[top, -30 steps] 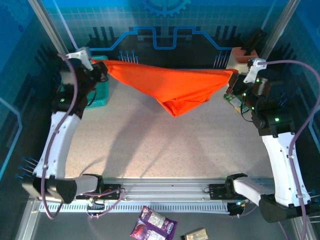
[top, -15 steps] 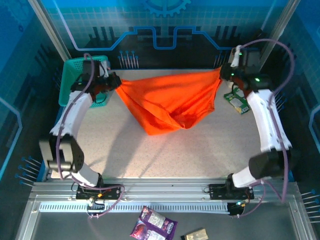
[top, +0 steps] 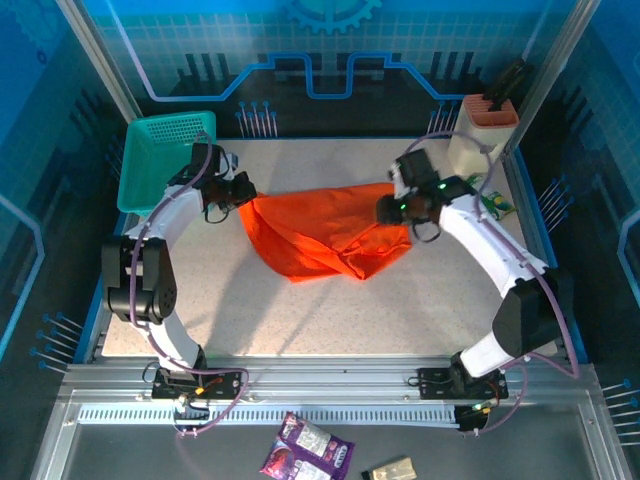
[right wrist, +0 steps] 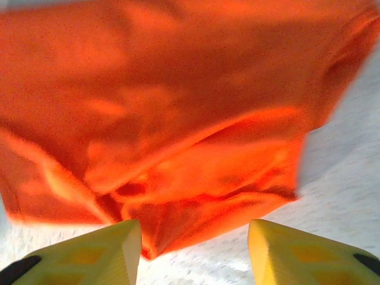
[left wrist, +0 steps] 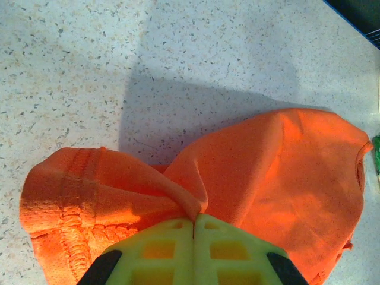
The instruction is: Fold the inside-out t-shirt
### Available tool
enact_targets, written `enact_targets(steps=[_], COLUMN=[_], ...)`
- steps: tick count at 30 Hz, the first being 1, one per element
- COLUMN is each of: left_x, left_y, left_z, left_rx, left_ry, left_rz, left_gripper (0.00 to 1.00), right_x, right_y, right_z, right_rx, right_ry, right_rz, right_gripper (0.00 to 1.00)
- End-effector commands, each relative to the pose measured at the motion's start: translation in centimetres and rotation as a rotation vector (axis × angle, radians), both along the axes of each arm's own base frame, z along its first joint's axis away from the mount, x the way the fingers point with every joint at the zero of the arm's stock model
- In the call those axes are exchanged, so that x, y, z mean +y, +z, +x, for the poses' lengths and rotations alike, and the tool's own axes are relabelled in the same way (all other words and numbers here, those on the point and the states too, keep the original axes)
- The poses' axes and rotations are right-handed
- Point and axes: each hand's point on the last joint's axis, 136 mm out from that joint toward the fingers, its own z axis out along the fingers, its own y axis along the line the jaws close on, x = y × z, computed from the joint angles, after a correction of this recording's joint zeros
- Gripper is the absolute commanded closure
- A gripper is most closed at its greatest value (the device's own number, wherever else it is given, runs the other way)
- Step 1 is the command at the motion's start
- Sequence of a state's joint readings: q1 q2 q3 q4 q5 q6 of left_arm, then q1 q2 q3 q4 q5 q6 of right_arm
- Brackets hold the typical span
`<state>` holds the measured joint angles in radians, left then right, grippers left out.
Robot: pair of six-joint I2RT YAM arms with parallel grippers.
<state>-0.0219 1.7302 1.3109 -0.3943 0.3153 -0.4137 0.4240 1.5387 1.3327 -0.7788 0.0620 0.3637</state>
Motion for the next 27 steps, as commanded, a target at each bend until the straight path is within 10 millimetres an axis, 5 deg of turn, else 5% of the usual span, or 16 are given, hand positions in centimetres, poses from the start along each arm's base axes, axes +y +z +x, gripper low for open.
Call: enact_targets(steps=[1, 7, 11, 12, 15, 19, 22, 27], left_x=[-0.4, -0.3, -0.2, -0.2, -0.3, -1.2, -2.5, -5.9], left_y=[1.4, 1.4, 1.8, 2.0, 3.0, 5.9, 9.3, 15.9], left_z=[-0.6, -1.4, -1.9, -2.0, -2.4, -3.3, -4.5, -8.0], left_rx=[-0.038, -0.033, -0.038, -0.041, -0.058, -0.109, -0.175, -0.310], left_ry=[-0.008, -0.010, -0.011, -0.012, -0.014, -0.046, -0.097, -0.216], left_rz=[-0.015, -0.006, 0.002, 0.002, -0.008, -0.029, -0.047, -0.102], left_gripper=[1.00, 1.00, 1.00, 1.00, 1.00, 1.00, 1.00, 1.00], right_x=[3.6, 7.4, 7.7, 7.4, 5.8, 3.0, -0.2, -6.9], right_y=[-4.8, -11.4, -14.2, -14.5, -14.2, -8.8, -1.9, 12.4], right_z=[-3.5, -5.7, -5.9, -5.8, -5.1, -3.1, -1.7, -0.5], right_rx=[0.125, 0.232, 0.271, 0.266, 0.222, 0.075, -0.072, -0.384], right_ry=[0.075, 0.158, 0.165, 0.158, 0.121, 0.048, -0.036, -0.197], right_rz=[-0.002, -0.096, -0.171, -0.193, -0.268, -0.285, -0.220, -0.099], right_gripper=[0.45, 0.39, 0.38, 0.40, 0.67, 1.00, 1.00, 1.00])
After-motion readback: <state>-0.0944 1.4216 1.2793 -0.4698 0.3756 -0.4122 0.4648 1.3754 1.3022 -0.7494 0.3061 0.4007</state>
